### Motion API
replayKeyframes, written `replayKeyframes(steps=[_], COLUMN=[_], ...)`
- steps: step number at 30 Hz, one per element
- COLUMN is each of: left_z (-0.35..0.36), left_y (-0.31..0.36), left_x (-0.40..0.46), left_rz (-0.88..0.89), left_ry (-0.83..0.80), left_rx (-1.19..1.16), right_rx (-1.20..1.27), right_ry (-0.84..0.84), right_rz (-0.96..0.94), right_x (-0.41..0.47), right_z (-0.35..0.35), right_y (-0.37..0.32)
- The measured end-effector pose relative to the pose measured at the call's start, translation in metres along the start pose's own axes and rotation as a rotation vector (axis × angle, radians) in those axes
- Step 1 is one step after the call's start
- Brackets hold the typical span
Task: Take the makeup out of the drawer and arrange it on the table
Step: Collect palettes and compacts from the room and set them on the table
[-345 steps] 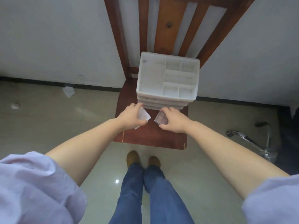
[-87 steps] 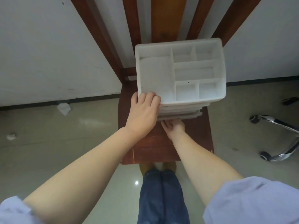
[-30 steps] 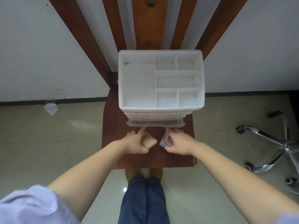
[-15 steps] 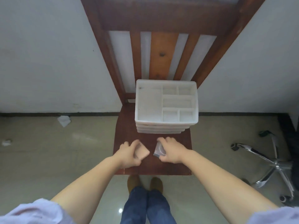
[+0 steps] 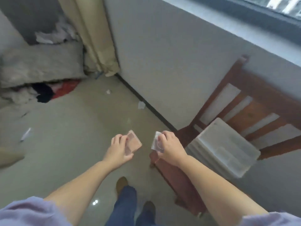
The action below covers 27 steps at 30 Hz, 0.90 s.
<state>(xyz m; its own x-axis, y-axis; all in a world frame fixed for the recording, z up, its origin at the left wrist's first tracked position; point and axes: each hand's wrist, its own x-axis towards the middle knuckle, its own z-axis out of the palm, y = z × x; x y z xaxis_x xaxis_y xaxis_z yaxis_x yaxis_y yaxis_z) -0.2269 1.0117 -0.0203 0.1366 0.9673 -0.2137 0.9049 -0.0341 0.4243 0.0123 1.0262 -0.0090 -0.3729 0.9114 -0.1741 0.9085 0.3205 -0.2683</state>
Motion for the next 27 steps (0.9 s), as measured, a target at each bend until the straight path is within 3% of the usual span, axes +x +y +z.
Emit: replayKeyframes(steps=[12,18,27], left_z=[-0.027,-0.009,-0.031], left_y=[-0.154,-0.215,-0.31], left_x=[-0.317,-0.509,-0.772], left_rz=[-0.776,-1.055,-1.385], left_ry=[0.437,0.551,0.74], left_rx=[-0.157,-0.223,-0.256], right_rx=[-0.472,-0.25,-0.216], right_ry=[-0.26,-0.426,-0.397], right_rz=[-0.869,-0.967,-1.348], right_x=[-0.007,-0.079,-0.219], right_z=[0.053,0.112,0.192], right_y=[-0.293,-0.476,-0.75])
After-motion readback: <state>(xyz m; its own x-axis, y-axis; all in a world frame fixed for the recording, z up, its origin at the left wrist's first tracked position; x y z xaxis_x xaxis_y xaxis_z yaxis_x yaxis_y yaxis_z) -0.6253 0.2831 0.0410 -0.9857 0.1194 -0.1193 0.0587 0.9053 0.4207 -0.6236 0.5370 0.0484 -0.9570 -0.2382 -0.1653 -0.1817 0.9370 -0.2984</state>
